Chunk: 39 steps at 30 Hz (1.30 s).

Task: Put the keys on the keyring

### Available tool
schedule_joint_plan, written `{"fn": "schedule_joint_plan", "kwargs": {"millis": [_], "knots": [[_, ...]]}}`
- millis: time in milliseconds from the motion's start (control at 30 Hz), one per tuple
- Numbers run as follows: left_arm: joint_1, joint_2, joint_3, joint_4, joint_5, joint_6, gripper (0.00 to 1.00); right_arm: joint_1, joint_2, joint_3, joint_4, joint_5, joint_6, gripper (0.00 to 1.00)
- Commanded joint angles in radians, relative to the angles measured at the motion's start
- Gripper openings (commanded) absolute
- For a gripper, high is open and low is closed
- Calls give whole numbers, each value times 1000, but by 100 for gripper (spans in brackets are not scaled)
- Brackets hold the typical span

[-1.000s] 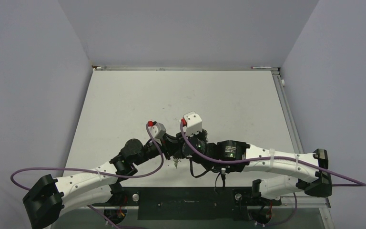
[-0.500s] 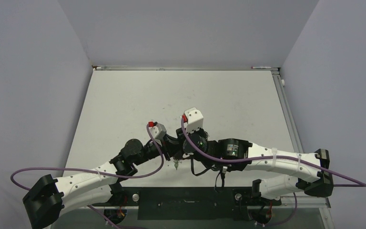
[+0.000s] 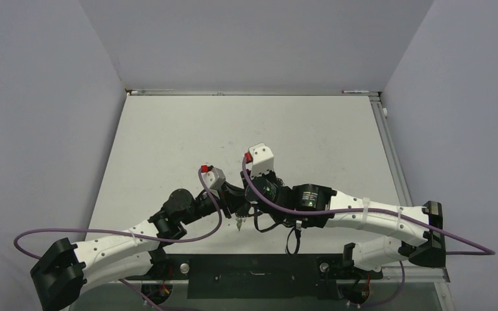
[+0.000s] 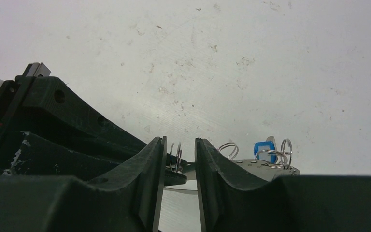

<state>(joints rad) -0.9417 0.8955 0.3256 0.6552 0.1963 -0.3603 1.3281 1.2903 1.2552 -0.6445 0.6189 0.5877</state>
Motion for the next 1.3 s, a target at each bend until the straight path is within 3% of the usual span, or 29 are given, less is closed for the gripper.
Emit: {"fn": "schedule_joint_plan", "kwargs": {"millis": [0,300,600,767,1267], "knots": [[-3,-23,21,87,14,-15,0,-9,9,12,19,-11,-2,28],[-4,-28,20,89,11,-12,0,-11,18,5,9,-26,15,26],[-3,-40,16,76,2,-6,0,-10,26,22,-20,-28,21,5],[-3,-43,27,55,-23,8,0,-8,43,58,-55,-36,25,5],[-53,-78,92,-110,-94,351,0,-31,225,350,-371,-114,94,5]]}}
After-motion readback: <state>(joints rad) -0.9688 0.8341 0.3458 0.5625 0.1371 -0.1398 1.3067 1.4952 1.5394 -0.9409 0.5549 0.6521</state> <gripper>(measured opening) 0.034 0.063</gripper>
